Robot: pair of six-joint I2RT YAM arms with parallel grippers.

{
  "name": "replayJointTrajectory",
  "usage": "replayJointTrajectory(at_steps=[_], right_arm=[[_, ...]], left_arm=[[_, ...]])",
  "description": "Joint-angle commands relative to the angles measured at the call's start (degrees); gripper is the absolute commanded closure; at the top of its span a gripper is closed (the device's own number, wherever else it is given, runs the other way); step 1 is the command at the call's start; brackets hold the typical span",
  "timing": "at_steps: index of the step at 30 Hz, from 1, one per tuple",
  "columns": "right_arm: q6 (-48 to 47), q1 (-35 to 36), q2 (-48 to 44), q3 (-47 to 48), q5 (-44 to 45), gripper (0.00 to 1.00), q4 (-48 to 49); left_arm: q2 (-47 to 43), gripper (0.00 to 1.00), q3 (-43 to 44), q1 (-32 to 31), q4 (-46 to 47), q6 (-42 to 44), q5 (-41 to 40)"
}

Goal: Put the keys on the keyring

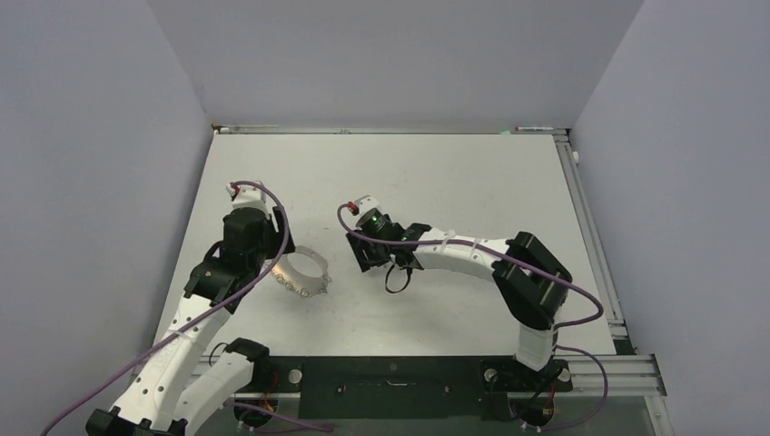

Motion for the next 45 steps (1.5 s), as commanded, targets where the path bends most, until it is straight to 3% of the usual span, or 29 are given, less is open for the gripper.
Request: replayJointTrajectory(at_steps=[1, 6, 16, 25, 31, 37, 45], right_arm=[[0.43, -2.32, -7.28, -3.96, 1.96, 0.41, 2.75], [1.14, -4.35, -10.82, -8.26, 1.22, 0.45, 4.10], [2.11, -8.31, -17.69, -16.95, -1.99, 0.47, 8.78], [0.91, -7.27, -18.81, -18.72, -12.20, 0.47, 17.63], [3.58, -1.93, -11.25, -9.39, -11.02, 0.51, 20.19], [7.33, 1.53, -0.05, 0.49, -12.56, 0.51, 26.90], [11.27, 3.97, 14.81, 18.01, -13.23, 0.56, 27.19]], left_arm=[[1.15, 0.36, 0.41, 0.26, 2.60, 1.04, 3.50], [3.37, 0.39, 0.16, 0.11, 2.64, 1.04, 4.81], [12.83, 0.56, 0.76, -4.62, 1.48, 1.96, 11.69], [11.04, 0.60, 2.36, -5.72, -0.33, 2.09, 6.40], [-0.18, 0.58, 2.06, -3.85, -0.38, -0.70, -8.28], [-13.87, 0.56, -2.79, 2.89, 5.40, -1.65, -6.29], [-16.00, 0.56, -2.55, 2.70, 5.32, -1.95, -7.06]])
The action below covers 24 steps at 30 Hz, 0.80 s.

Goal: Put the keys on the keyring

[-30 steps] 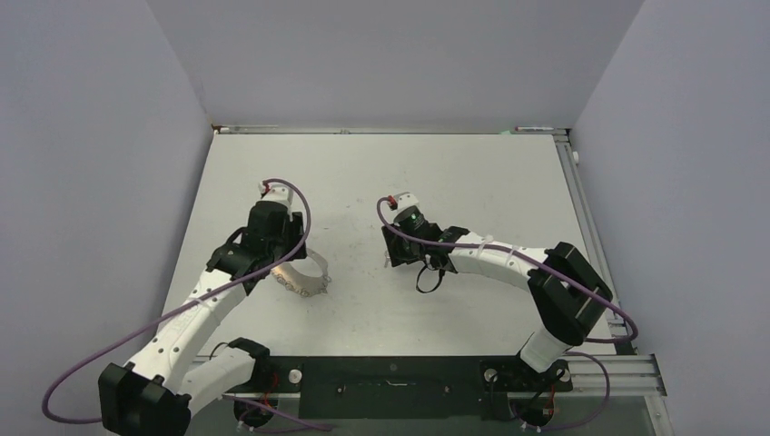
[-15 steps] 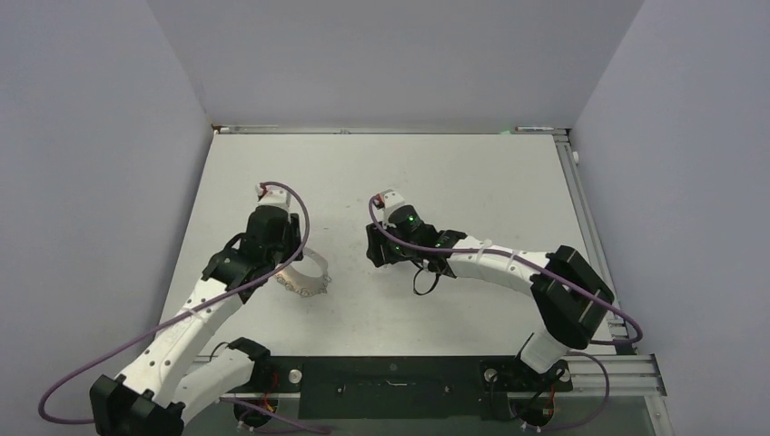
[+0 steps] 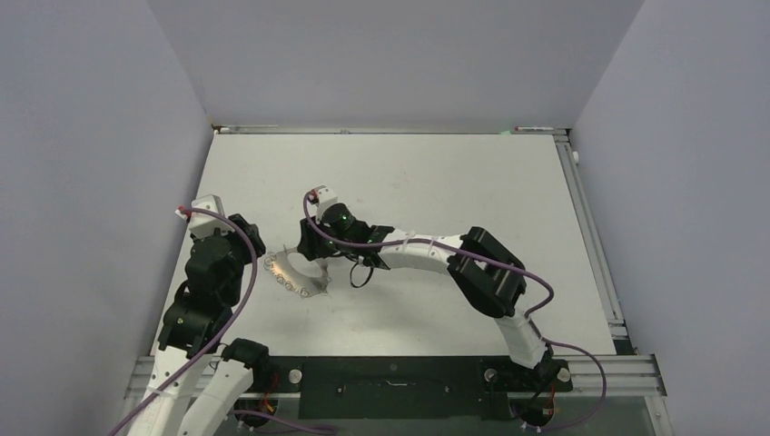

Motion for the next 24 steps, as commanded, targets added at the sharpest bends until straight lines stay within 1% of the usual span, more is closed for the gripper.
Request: replayJointTrajectory(at_steps=[1, 4, 10, 16, 24], right_arm=[[3.22, 0.94, 5.73, 9.96, -0.94, 0.56, 2.70], [3.73, 1.59, 10.66, 15.25, -1.56, 0.57, 1.31], [4.49, 2.56, 16.80, 23.05, -0.60, 0.59, -1.57], [5.02, 2.84, 20.34, 27.07, 0.27, 0.59, -3.20], [5.47, 2.87, 22.85, 28.92, 0.39, 0.60, -3.78]], left_arm=[[-0.79, 0.56, -0.66, -0.21, 2.38, -0.79, -0.91], [-1.61, 0.55, -0.85, -1.24, 2.45, -0.62, -1.59], [-2.82, 0.55, -1.11, -2.98, 2.70, -0.02, -2.23], [-3.62, 0.54, -1.20, -4.14, 2.83, 0.34, -2.61], [-4.06, 0.54, -1.30, -4.52, 2.84, 0.63, -2.85]])
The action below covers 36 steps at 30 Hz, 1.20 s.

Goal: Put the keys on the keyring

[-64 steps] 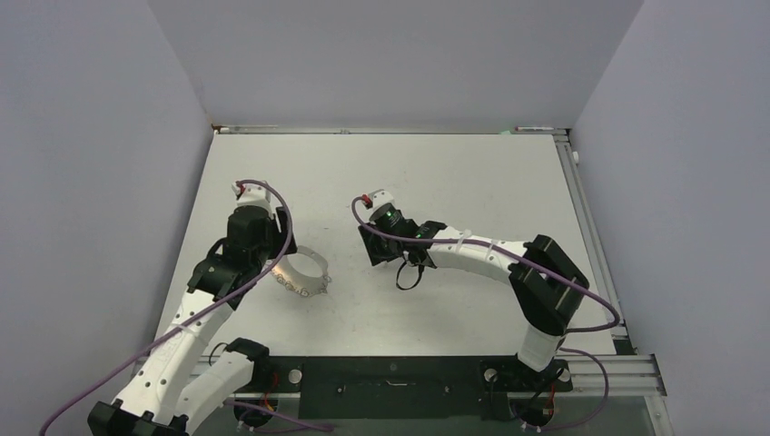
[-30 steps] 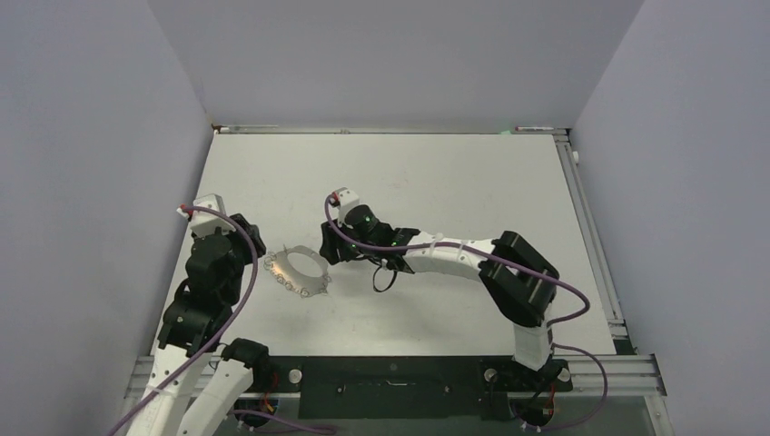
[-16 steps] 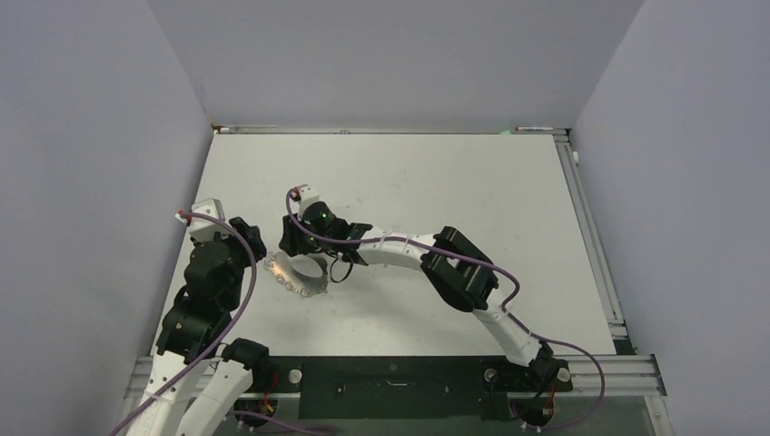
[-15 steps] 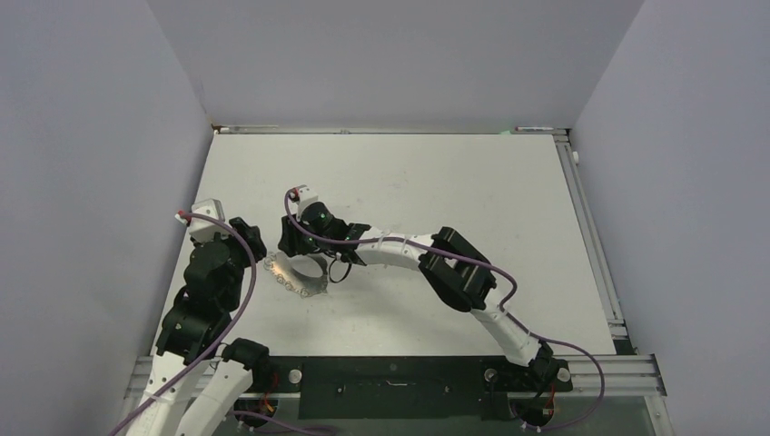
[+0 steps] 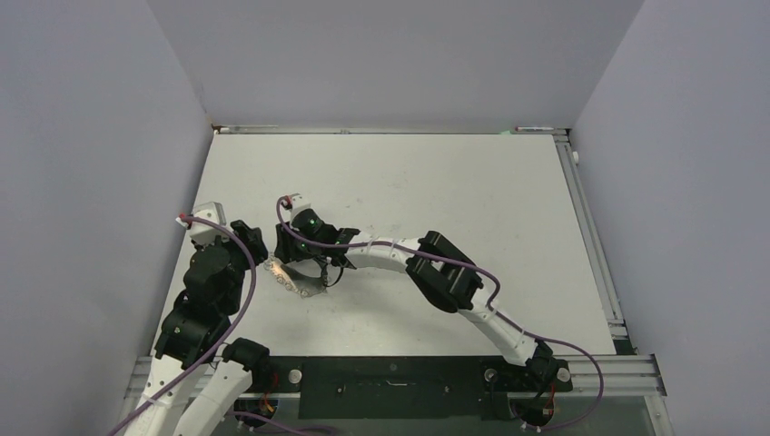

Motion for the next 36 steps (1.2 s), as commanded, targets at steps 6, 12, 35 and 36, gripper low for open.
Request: replayJointTrajectory(at_steps=[6, 12, 35, 36], right_arm=[[0.85, 0.20, 1.65, 4.19, 1.35, 0.60, 0.42], [0.98, 0.14, 2.40, 4.30, 1.26, 0.62, 0.18], [-0.31, -0.71, 1.26, 2.69, 0.18, 0.58, 2.70], [-0.29, -0.70, 1.78, 3.08, -0.17, 0.58, 2.79]], left_arm=[[-0.33, 0.55, 0.17, -0.41, 2.73, 0.65, -0.84], [0.10, 0.54, 0.30, -0.63, 2.75, 0.71, -0.76], [0.98, 0.55, 0.39, -0.63, 2.77, 0.80, -0.43], [1.04, 0.54, 0.39, -0.63, 2.84, 0.83, -0.39]])
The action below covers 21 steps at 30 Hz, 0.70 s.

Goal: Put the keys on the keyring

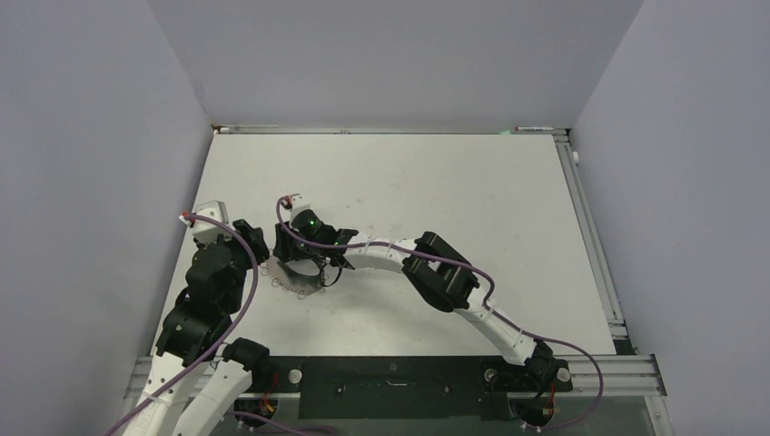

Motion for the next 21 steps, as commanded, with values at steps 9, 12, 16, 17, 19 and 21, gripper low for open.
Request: replayJointTrajectory(at_steps=[9, 12, 16, 17, 19, 21], right_arm=[[-1.13, -0.50, 2.45, 3.65, -1.79, 0.63, 1.67], [-1.59, -0.52, 2.61, 4.01, -1.29, 0.63, 1.79], [-2.30, -0.53, 3.19, 4.85, -0.76, 0.65, 1.40], [-2.37, -0.53, 3.31, 4.95, -0.67, 0.65, 1.34], [-2.45, -0.53, 3.71, 5.25, -0.73, 0.66, 1.17], [-2.53, -0.49, 4.06, 5.47, -0.73, 0.67, 1.28]], left_arm=[[0.54, 0.54, 0.39, -0.26, 2.87, 0.60, -0.36], [0.63, 0.54, 0.38, -0.17, 2.90, 0.54, -0.35], [0.85, 0.54, 0.39, -0.17, 2.93, 0.66, -0.36], [0.81, 0.54, 0.39, -0.23, 2.87, 0.63, -0.32], [0.85, 0.55, 0.34, -0.21, 2.88, 0.62, -0.35], [0.93, 0.54, 0.39, -0.17, 2.86, 0.62, -0.36]])
